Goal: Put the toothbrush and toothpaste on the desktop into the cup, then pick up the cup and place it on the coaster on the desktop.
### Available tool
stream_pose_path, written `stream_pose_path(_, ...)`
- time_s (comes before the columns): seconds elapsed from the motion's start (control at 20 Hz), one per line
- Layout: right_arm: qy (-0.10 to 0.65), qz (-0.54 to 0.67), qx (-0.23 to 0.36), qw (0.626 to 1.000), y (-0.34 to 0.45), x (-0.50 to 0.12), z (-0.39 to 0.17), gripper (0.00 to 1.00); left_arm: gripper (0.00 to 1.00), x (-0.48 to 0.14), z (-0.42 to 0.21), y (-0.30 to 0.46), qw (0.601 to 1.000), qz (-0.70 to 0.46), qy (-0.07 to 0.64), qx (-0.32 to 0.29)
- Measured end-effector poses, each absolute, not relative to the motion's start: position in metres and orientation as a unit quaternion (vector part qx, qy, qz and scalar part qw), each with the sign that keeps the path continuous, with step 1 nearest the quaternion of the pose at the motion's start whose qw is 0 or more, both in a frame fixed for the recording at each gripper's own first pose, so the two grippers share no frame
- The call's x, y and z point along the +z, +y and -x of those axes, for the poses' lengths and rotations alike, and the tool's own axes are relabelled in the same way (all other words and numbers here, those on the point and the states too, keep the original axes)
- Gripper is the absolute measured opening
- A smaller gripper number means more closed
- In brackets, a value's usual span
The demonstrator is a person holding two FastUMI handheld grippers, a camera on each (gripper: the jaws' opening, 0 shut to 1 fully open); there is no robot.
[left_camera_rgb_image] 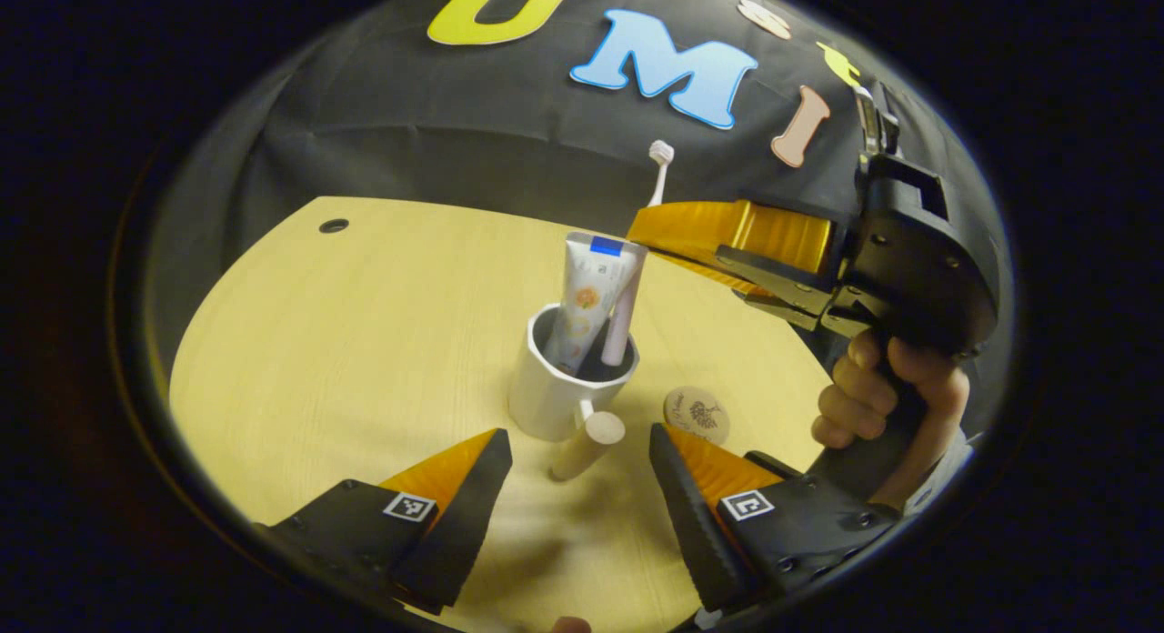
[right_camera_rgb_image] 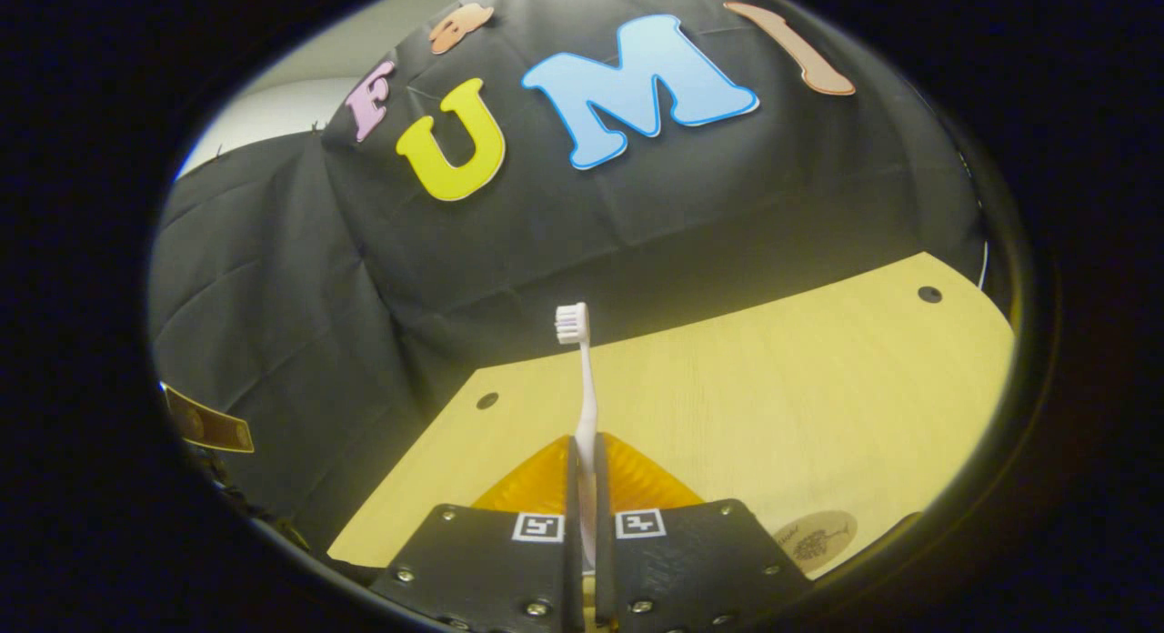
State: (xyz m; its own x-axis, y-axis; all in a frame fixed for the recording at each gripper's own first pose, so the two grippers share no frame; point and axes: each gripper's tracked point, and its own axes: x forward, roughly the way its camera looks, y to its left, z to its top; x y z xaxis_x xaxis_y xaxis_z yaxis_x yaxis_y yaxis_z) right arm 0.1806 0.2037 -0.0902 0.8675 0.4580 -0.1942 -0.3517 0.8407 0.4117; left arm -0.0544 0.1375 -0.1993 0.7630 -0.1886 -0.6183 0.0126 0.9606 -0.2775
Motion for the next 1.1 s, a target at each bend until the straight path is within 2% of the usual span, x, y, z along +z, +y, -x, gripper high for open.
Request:
stream_pose_path(0.15, 0.155, -0.184, 0.221, 0.945, 0.205, -0.093, -0.177, 0.06, 0.98, -0.201, 0.053, 0.138, 0.929, 0.135, 0.341, -0.052)
stream_pose_path(0.3, 0.157, -0.177, 0.223, 0.946, 0.201, -0.091, -0.171, 0.15, 0.95, -0.202, 0.052, 0.135, 0.928, 0.14, 0.343, -0.052)
stream_pose_path(0.4, 0.158, -0.169, 0.223, 0.947, 0.198, -0.092, -0.168, 0.33, 0.98, -0.203, 0.052, 0.132, 0.927, 0.141, 0.343, -0.053)
stream_pose_path(0.5, 0.156, -0.163, 0.22, 0.949, 0.193, -0.09, -0.165, 0.46, 1.0, -0.203, 0.052, 0.13, 0.927, 0.142, 0.344, -0.051)
stream_pose_path(0.6, 0.149, -0.159, 0.218, 0.951, 0.188, -0.085, -0.163, 0.7, 1.0, -0.203, 0.052, 0.128, 0.927, 0.141, 0.344, -0.048)
stream_pose_path(0.65, 0.145, -0.155, 0.212, 0.954, 0.181, -0.081, -0.162, 0.85, 0.99, -0.203, 0.052, 0.128, 0.927, 0.14, 0.345, -0.046)
stream_pose_path(0.7, 0.14, -0.153, 0.208, 0.956, 0.177, -0.079, -0.162, 0.84, 1.0, -0.204, 0.051, 0.127, 0.927, 0.139, 0.347, -0.044)
stream_pose_path(0.75, 0.137, -0.15, 0.204, 0.958, 0.171, -0.075, -0.16, 0.94, 0.98, -0.204, 0.05, 0.128, 0.926, 0.139, 0.348, -0.041)
stream_pose_path(0.85, 0.135, -0.141, 0.196, 0.961, 0.158, -0.07, -0.155, 0.94, 1.0, -0.208, 0.047, 0.126, 0.923, 0.137, 0.357, -0.037)
stream_pose_path(1.0, 0.123, -0.118, 0.181, 0.969, 0.133, -0.063, -0.146, 0.94, 0.95, -0.213, 0.042, 0.124, 0.92, 0.127, 0.369, -0.032)
stream_pose_path(1.05, 0.119, -0.108, 0.173, 0.972, 0.123, -0.062, -0.143, 0.94, 0.98, -0.214, 0.041, 0.123, 0.919, 0.125, 0.372, -0.031)
stream_pose_path(1.1, 0.114, -0.099, 0.165, 0.975, 0.114, -0.061, -0.139, 0.94, 0.95, -0.213, 0.038, 0.122, 0.918, 0.125, 0.375, -0.03)
